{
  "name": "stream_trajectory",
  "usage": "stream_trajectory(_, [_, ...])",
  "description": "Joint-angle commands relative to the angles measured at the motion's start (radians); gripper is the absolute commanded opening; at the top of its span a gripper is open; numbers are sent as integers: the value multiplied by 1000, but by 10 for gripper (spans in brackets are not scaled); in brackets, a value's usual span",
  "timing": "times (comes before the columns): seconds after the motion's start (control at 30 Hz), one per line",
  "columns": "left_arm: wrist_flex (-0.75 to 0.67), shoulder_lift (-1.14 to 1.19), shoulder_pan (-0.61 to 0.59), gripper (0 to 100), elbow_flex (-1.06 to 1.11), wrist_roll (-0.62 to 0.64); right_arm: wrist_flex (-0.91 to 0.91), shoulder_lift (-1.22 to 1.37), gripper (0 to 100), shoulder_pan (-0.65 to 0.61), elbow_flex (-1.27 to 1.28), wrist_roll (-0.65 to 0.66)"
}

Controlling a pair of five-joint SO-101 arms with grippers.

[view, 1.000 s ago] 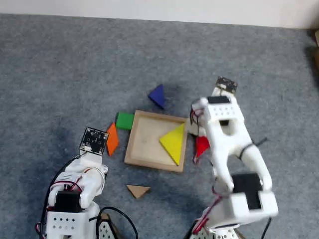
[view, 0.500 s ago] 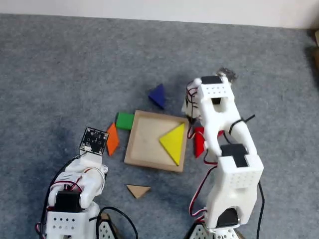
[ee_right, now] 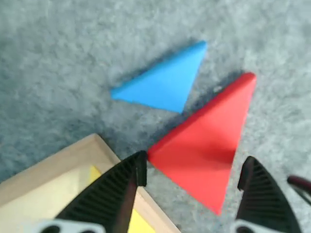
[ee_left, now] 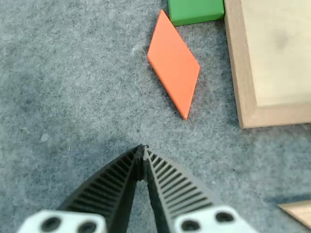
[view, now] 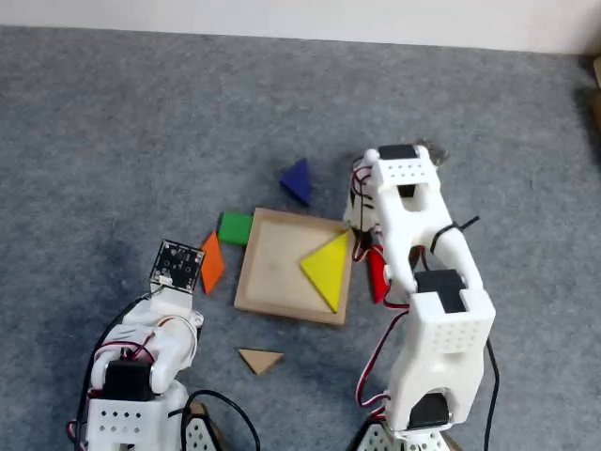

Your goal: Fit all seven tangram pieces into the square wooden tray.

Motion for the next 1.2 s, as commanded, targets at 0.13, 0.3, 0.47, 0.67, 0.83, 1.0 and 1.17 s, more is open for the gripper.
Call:
stream_trajectory(0.13, [6, -53, -13, 6, 21, -8, 22, -21, 293, 27, -50, -3])
stream_trajectory(0.3, [6, -53, -13, 6, 21, -8, 22, -19, 293, 51, -47, 26])
stream_trajectory(0.47, [6, -53, -13, 6, 21, -8, -19, -19, 293, 50, 24, 61])
stream_trajectory(0.67, [6, -53, -13, 6, 21, -8, -131, -21, 293, 50, 125, 61])
stream_trajectory(0.83, [6, -53, -13, 6, 21, -8, -133, -22, 293, 50, 137, 63])
stream_trajectory(1.0, [6, -53, -13, 6, 21, -8, -131, -27, 279, 51, 139, 66])
stream_trajectory(1.17, [6, -53, -13, 6, 21, -8, -131, -30, 145, 51, 137, 140])
